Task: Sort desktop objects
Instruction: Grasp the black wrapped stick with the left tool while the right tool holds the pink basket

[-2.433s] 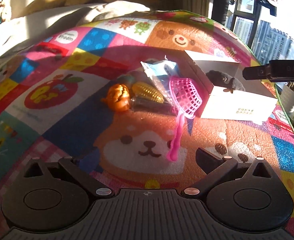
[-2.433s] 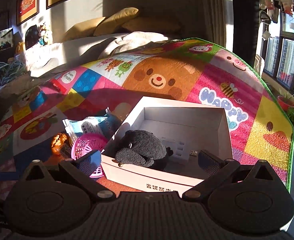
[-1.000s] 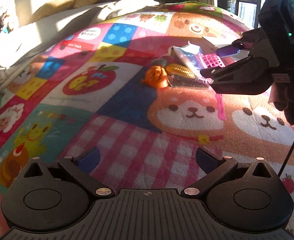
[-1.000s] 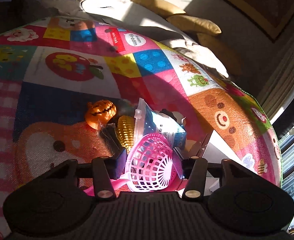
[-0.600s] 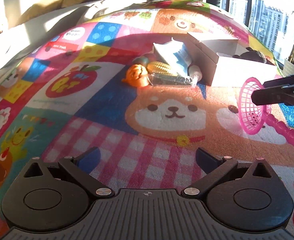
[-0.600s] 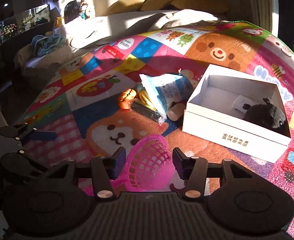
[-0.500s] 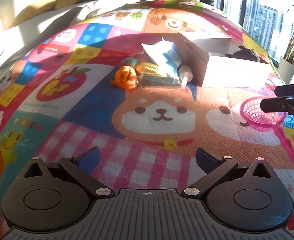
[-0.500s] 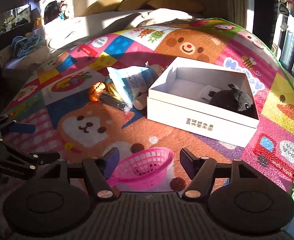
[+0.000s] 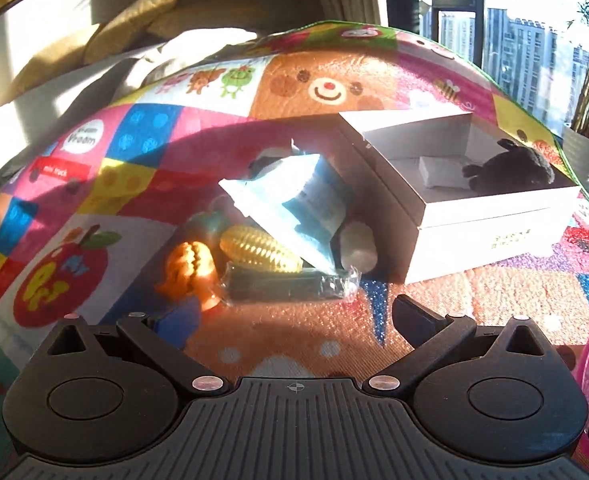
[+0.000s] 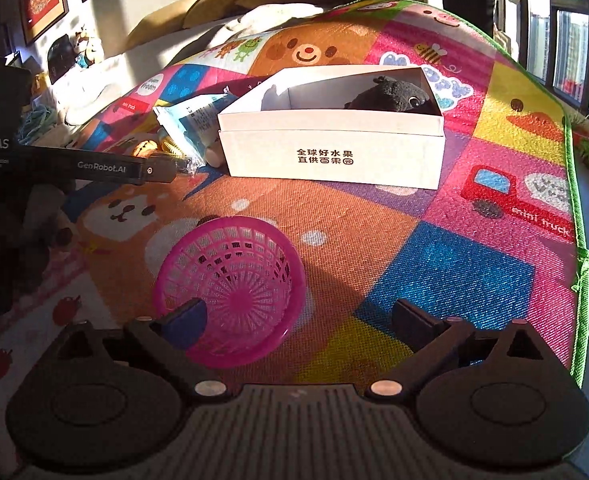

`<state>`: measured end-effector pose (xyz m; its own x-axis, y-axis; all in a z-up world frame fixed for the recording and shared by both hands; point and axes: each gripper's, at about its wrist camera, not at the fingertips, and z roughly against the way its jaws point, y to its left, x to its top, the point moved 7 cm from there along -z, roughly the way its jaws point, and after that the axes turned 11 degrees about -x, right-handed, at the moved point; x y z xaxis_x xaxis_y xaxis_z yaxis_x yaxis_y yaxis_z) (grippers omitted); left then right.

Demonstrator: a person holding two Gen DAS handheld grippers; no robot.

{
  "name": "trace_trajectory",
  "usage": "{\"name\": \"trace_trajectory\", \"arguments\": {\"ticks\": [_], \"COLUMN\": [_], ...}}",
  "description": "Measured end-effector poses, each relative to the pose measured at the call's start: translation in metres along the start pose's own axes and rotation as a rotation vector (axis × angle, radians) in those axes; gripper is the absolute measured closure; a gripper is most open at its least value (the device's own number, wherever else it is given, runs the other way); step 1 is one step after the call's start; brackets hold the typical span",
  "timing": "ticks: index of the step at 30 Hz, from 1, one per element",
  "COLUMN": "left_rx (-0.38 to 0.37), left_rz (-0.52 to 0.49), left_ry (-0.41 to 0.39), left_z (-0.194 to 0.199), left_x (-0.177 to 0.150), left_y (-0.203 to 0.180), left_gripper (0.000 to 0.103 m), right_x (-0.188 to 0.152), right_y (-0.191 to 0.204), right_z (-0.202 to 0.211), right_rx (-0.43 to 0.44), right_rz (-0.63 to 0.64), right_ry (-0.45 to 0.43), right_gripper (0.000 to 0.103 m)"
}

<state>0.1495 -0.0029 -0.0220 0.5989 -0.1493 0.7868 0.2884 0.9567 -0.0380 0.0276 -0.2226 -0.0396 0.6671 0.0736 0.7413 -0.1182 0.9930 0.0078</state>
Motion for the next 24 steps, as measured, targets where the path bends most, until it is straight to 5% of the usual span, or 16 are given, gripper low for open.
{"name": "trace_trajectory", "arguments": {"ticks": [9,12,17,24], "left_rx": [0.063,0.063,0.058,-0.067], "left_rz": [-0.065,-0.06,-0.067,-0.081], "left_ry": [0.032,0.039,0.032,0.026], "left_z": [-0.029,-0.026,-0.013,0.035], "left_x": [0.013,0.011,0.007,-0.016], "left_y": [-0.003,0.0,-0.001,-0.032], "left_gripper": [0.0,0.015,0.017,0.017], "right_x": [-0.001,-0.002,-0.003,-0.003], "right_y": [0.006,0.006,0.008,0.01], "right_z": [-0.004,-0.004,-0.004,-0.006], "right_rx": [-0.028,-0.028,-0.044,-0.056], "right_rz": [0.01,0.009,0.025,0.041], "right_ry": [0.001,-0.002,-0.001,0.002], "right_gripper": [0.0,0.0,0.0,0.0]}}
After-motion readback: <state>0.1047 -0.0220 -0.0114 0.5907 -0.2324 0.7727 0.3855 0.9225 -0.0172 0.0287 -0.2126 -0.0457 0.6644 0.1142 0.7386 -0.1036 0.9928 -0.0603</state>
